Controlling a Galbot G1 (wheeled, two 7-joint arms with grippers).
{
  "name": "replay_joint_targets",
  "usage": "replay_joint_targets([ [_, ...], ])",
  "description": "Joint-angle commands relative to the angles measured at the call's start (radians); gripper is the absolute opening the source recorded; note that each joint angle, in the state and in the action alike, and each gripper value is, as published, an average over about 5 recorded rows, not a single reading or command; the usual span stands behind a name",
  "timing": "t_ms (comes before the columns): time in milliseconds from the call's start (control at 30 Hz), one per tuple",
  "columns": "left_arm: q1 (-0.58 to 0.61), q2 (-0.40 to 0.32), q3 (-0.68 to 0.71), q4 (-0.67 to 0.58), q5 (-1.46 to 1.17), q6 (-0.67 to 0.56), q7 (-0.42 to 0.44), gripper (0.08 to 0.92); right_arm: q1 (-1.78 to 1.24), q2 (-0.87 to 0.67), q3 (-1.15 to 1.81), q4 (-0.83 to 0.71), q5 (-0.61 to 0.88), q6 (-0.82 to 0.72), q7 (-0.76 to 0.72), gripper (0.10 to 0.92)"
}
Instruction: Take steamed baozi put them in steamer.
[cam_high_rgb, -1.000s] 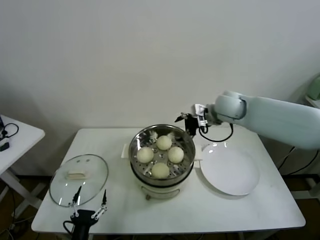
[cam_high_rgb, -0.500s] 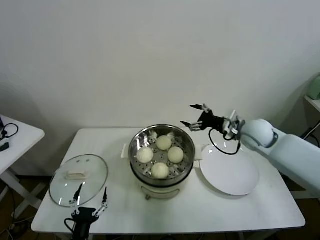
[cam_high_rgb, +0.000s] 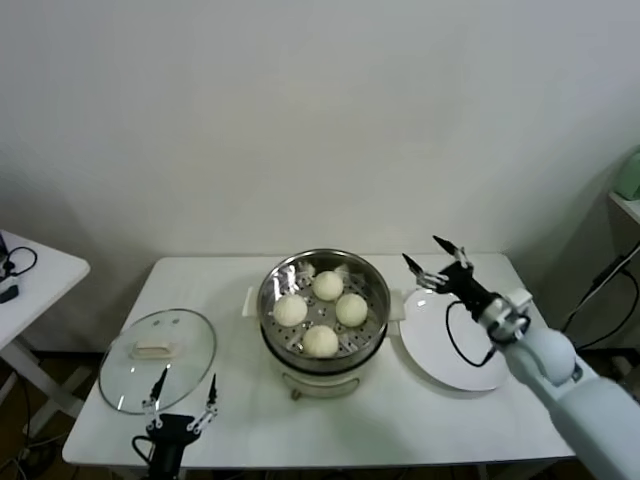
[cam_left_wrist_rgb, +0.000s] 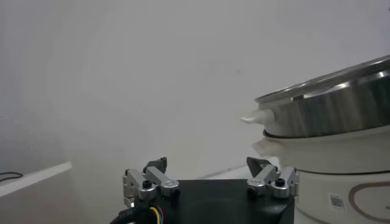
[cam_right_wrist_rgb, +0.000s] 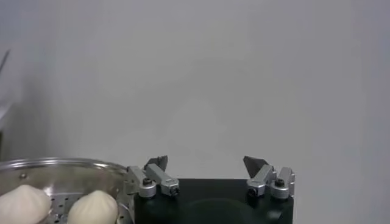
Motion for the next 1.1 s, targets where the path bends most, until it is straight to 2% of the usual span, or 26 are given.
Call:
replay_joint_targets([
  [33,-0.002,-0.031,-0.001,0.002,0.0,0.002,-0.001,0.823,-0.57,0.276,0.393,0.017,-0.069,0.251,-0.006,0.823],
  [400,-0.004,-0.037,-0.003,-0.001,-0.003,0.004,-0.001,0.823,-0.694,0.407,0.366,0.01,-0.098,0.374,-0.03,0.823],
  [1100,0.005,-0.047,-0.003,-0.011,-0.005,0.005,-0.001,0.823,-0.728,0.451,0.319,0.032,-0.105,0.386,-0.044,0.823],
])
